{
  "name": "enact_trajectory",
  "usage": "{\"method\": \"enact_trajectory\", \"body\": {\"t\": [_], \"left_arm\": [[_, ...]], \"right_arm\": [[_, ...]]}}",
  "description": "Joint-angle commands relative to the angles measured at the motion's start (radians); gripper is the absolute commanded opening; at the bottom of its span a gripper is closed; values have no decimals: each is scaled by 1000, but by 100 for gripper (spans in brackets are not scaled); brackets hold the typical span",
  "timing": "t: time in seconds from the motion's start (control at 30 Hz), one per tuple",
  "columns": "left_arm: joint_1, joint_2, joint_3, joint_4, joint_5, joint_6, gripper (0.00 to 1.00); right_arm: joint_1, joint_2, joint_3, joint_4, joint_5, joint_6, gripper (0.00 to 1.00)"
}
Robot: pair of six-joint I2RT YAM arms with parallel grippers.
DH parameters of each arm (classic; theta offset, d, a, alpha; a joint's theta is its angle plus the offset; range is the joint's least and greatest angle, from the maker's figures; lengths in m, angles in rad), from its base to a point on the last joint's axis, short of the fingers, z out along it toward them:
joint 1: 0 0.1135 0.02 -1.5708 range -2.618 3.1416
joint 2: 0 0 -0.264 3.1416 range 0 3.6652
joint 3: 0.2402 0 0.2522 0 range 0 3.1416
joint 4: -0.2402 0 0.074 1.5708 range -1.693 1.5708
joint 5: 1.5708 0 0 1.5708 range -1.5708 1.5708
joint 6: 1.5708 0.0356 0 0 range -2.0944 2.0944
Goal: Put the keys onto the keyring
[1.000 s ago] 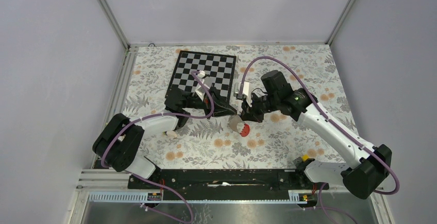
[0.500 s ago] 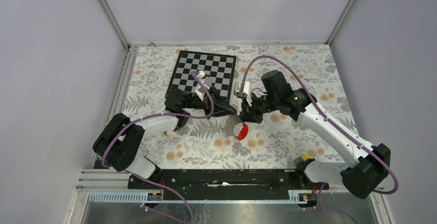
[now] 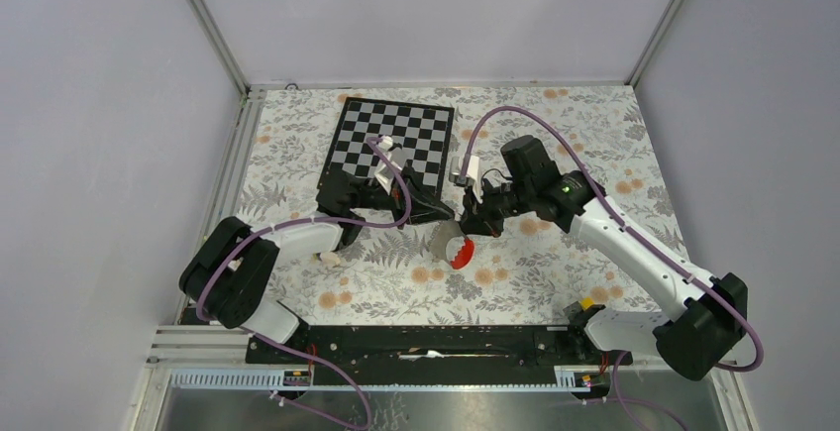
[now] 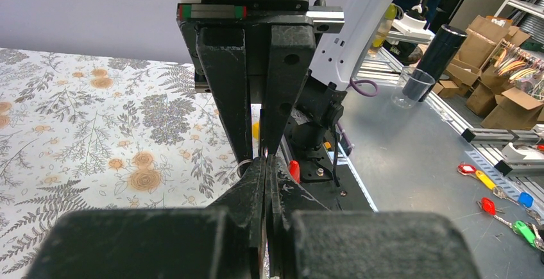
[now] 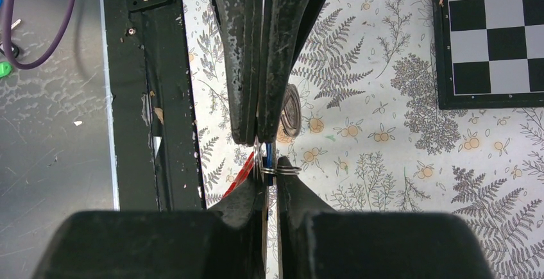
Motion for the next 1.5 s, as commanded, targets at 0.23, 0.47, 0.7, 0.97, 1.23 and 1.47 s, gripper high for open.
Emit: {"method": "enact_trajectory", "body": {"t": [0.23, 0.47, 0.7, 0.97, 1.23, 1.47], "left_arm": [[1, 2, 7, 97, -12, 0, 0], [1, -4, 5, 81, 6, 30, 0], [5, -3, 5, 74, 15, 38, 0], [15, -12, 4, 53, 20, 57, 0], [15, -7, 5, 54, 25, 51, 0], [15, -7, 5, 61, 31, 32, 0]], "right_arm": [[-8, 11, -21, 74, -27, 40, 2], [-14, 11, -26, 91, -22, 70, 11], [-28, -15, -37, 92, -16, 65, 12], [-49, -79, -56, 65, -20, 25, 29], [-58, -96, 20, 10, -18, 0, 34], [-58, -72, 46, -7, -56, 0, 36]]}}
